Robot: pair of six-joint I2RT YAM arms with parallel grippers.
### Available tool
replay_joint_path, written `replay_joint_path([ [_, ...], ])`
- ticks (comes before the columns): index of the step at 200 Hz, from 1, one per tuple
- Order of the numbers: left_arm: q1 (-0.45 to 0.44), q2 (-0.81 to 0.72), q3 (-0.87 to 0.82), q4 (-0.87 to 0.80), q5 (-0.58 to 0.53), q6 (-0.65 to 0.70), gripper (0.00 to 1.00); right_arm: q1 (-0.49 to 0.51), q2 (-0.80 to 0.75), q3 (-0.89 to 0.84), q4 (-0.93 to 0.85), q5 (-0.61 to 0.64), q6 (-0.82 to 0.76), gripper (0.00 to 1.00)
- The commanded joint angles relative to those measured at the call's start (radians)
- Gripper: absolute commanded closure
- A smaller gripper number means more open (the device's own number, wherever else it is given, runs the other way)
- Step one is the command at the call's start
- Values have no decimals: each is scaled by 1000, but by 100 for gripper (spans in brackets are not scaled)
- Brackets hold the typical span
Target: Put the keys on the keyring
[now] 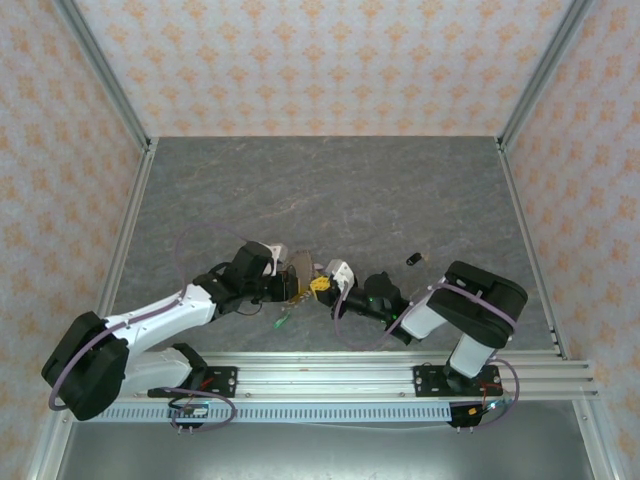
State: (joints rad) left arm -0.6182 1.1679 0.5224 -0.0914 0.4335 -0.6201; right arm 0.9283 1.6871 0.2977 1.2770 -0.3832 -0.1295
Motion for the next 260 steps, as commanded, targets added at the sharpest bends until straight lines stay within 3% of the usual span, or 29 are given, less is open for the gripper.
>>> replay_joint_path([
  [1, -10, -10, 5, 3, 28, 10, 84, -5, 3, 38, 124, 28, 38, 100],
  [24, -10, -16, -1, 8, 60, 21, 84, -14, -8, 45, 125, 37, 44, 100],
  [60, -11, -29, 4, 40, 133, 23, 85, -23, -49, 59, 123, -107, 22, 100],
  [77, -12, -109, 8, 3, 89, 45, 83, -26, -97, 41, 77, -128, -51, 100],
  [90, -11, -191, 11, -51, 14, 79, 82, -30, -165, 49, -72, -177, -147, 100],
  [119, -12, -398, -13, -70, -131, 196, 70, -34, -331, 89, -446, -275, -330, 100],
  [136, -11, -511, -87, 32, -174, 248, 54, -45, -393, 116, -635, -260, -422, 100],
  [173, -12, -645, -220, 236, -201, 336, 34, -143, -495, 93, -712, -331, -445, 100],
  [200, -11, -607, -178, 229, -172, 414, 32, -192, -547, 117, -840, -400, -519, 100],
  [234, -11, -478, -122, 246, -143, 432, 34, -166, -532, 240, -1096, -352, -683, 100],
  [260, -12, -414, -97, 229, -223, 372, 38, -9, -479, 325, -1291, -81, -868, 100],
])
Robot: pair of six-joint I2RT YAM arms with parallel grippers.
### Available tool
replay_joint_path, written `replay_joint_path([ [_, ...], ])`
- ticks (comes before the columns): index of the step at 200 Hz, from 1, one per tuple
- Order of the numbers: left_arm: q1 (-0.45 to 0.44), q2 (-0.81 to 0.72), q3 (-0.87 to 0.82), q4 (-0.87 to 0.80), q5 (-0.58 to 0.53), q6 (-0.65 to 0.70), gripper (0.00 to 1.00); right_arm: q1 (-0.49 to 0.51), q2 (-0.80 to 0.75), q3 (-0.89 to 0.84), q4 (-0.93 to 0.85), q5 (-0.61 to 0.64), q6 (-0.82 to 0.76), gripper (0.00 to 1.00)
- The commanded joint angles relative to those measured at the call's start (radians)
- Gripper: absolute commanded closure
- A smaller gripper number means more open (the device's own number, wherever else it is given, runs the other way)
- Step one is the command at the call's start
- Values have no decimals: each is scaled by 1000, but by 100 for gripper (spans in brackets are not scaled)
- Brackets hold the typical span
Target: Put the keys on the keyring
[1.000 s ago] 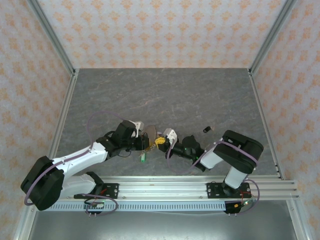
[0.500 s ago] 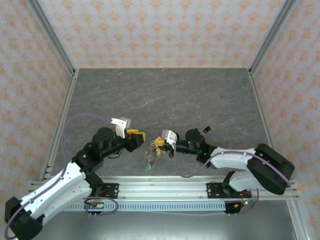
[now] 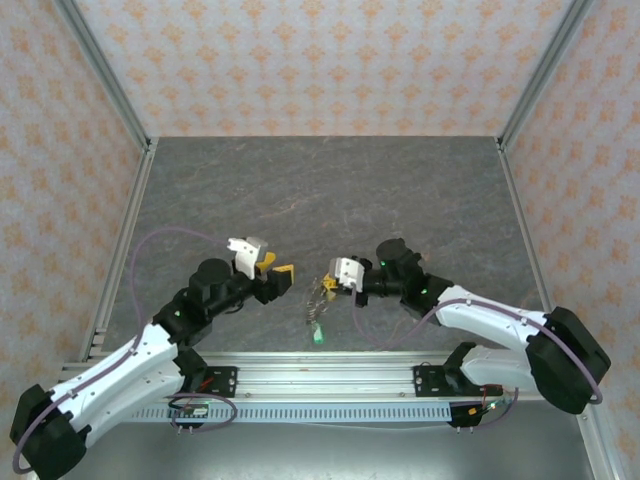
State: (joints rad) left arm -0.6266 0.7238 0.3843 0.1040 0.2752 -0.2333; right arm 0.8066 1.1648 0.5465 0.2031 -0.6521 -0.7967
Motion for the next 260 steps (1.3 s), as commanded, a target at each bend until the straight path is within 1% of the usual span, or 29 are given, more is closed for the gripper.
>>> replay_joint_path([
  [1, -4, 30, 42, 33, -68, -17, 38, 119, 46, 79, -223, 199, -206, 100],
  [12, -4, 29, 38, 26, -93, -32, 39, 182, 86, 100, -282, 319, -271, 100],
  [25, -4, 26, 36, 2, -139, -54, 39, 228, 111, 89, -264, 406, -292, 100],
  [53, -4, 18, 29, -39, -150, -59, 40, 270, 100, 30, -141, 412, -284, 100],
  [72, -4, -1, 15, -48, -149, -71, 40, 315, 111, 61, -185, 402, -253, 100],
  [83, -4, -17, 7, -57, -169, -81, 40, 348, 135, 84, -214, 385, -238, 100],
  [92, -4, -32, 0, -66, -186, -83, 40, 387, 168, 90, -201, 411, -233, 100],
  [102, -3, -53, -7, -80, -223, -92, 40, 433, 220, 101, -177, 474, -230, 100],
  [112, -4, -78, -16, -102, -282, -109, 42, 452, 264, 118, -161, 518, -212, 100],
  [123, -4, -111, -23, -129, -345, -124, 43, 459, 299, 130, -141, 543, -197, 100],
  [138, -4, -165, -27, -172, -402, -138, 45, 471, 324, 136, -119, 571, -184, 100],
  [148, -3, -205, -28, -208, -442, -149, 45, 472, 324, 132, -92, 586, -173, 100],
  [156, -4, -235, -28, -234, -466, -155, 45, 470, 318, 130, -63, 627, -158, 100],
  [167, -4, -273, -34, -258, -485, -159, 46, 447, 303, 132, -21, 650, -155, 100],
  [186, -3, -327, -45, -278, -516, -178, 46, 361, 276, 156, -6, 630, -120, 100],
  [213, -4, -372, -41, -314, -526, -198, 46, 237, 261, 165, 32, 615, -127, 100],
  [227, -4, -387, -37, -335, -526, -200, 46, 193, 264, 177, 35, 614, -132, 100],
  [241, -4, -396, -30, -357, -531, -205, 46, 183, 271, 181, 43, 618, -153, 100],
  [260, -3, -403, -27, -377, -542, -211, 45, 214, 296, 189, -1, 558, -200, 100],
])
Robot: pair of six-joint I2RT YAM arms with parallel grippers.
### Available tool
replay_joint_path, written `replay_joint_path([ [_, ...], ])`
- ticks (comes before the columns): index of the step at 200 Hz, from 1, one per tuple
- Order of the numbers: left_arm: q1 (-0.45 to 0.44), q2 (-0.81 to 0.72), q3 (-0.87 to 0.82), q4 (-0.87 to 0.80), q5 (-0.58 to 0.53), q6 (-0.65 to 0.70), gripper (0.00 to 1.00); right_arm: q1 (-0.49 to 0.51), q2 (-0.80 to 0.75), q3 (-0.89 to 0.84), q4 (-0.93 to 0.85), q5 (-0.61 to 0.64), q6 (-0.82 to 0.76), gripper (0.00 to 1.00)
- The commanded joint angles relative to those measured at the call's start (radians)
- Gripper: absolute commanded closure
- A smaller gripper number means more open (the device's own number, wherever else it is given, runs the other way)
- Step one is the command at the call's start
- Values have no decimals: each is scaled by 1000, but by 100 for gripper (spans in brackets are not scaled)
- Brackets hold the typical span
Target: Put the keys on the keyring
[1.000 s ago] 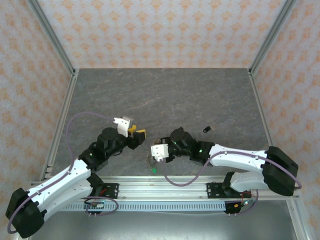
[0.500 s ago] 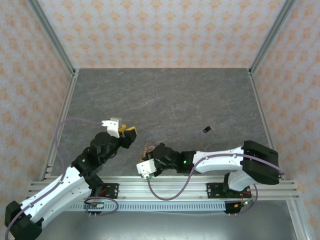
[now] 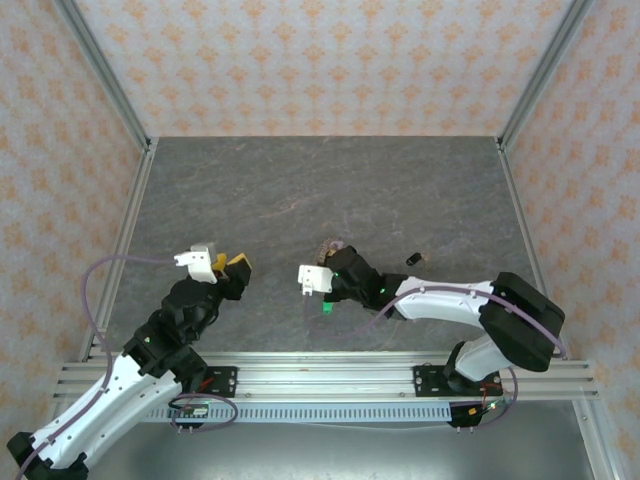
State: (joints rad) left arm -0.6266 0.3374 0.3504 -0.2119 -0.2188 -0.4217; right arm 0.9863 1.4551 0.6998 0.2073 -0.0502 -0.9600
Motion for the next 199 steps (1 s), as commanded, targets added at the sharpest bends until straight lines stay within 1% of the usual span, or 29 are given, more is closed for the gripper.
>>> replay_joint_path([
  [1, -3, -18, 7, -61, -50, -24, 45, 38, 8, 34, -4, -47, -37, 100],
  [15, -4, -23, 4, -64, -63, -32, 45, 100, 45, 14, 10, -52, -73, 100],
  [33, -4, -23, 5, -75, -76, -35, 45, 158, 100, -18, 57, -6, -93, 100],
  [52, -3, -23, 4, -79, -80, -34, 45, 164, 107, -30, 74, 35, -65, 100],
  [65, -3, -20, 1, -76, -80, -34, 45, 161, 83, -46, 127, 77, -56, 100],
  [73, -4, -19, -1, -69, -79, -32, 45, 149, 60, -55, 155, 75, -39, 100],
  [83, -4, -17, -6, -58, -73, -29, 45, 123, 22, -64, 167, 25, -8, 100],
  [94, -3, -14, -9, -41, -59, -23, 44, 93, -22, -77, 174, -64, 29, 100],
  [108, -3, -14, -11, -28, -42, -16, 44, 62, -72, -118, 235, -159, 77, 100],
  [119, -3, -14, -11, -26, -29, -10, 43, 38, -104, -147, 289, -203, 119, 100],
  [147, -4, -9, -20, 7, 26, 20, 43, -5, -166, -207, 369, -267, 189, 100],
  [168, -3, 16, -28, 73, 111, 57, 42, -28, -207, -238, 401, -331, 223, 100],
  [184, -4, 53, -31, 144, 208, 103, 43, -48, -237, -249, 391, -389, 244, 100],
  [199, -4, 102, -22, 189, 267, 134, 43, -72, -261, -256, 370, -448, 260, 100],
])
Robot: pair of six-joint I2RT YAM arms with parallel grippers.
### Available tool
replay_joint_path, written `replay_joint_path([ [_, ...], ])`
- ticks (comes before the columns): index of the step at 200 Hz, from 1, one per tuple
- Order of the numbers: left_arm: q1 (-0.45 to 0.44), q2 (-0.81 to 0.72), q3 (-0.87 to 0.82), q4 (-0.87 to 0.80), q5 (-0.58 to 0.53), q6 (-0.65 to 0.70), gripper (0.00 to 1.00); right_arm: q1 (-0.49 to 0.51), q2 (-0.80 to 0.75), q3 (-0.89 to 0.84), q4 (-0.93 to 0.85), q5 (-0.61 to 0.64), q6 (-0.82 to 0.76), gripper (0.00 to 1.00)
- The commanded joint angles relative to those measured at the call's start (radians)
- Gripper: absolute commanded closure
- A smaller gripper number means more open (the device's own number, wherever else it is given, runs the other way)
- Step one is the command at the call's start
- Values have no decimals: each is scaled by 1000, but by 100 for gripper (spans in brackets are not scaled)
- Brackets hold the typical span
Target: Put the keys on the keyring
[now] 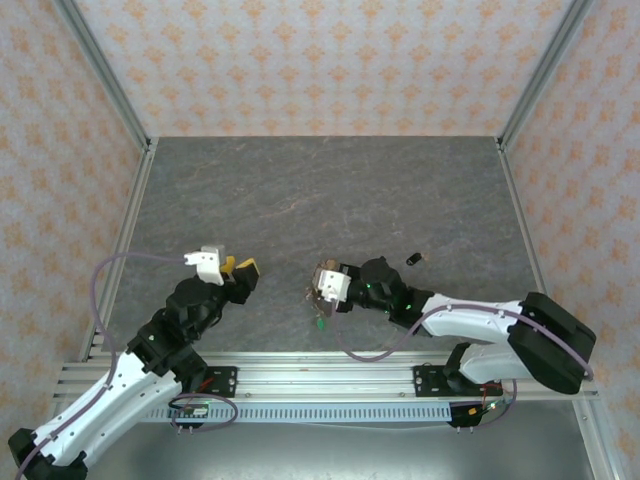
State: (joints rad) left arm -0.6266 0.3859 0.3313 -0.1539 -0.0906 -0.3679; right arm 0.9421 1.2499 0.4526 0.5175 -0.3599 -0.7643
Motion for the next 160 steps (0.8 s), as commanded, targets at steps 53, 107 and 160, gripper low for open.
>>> replay_joint_path([
  [53, -13, 241, 32, 281, 342, 243, 45, -125, -96, -23, 20, -333, 108, 100],
  [107, -15, 425, 68, 387, 354, 352, 46, -147, -94, -45, 9, -347, 96, 100],
  [160, -15, 551, 121, 416, 397, 370, 46, -147, -110, -72, -74, -334, 44, 100],
])
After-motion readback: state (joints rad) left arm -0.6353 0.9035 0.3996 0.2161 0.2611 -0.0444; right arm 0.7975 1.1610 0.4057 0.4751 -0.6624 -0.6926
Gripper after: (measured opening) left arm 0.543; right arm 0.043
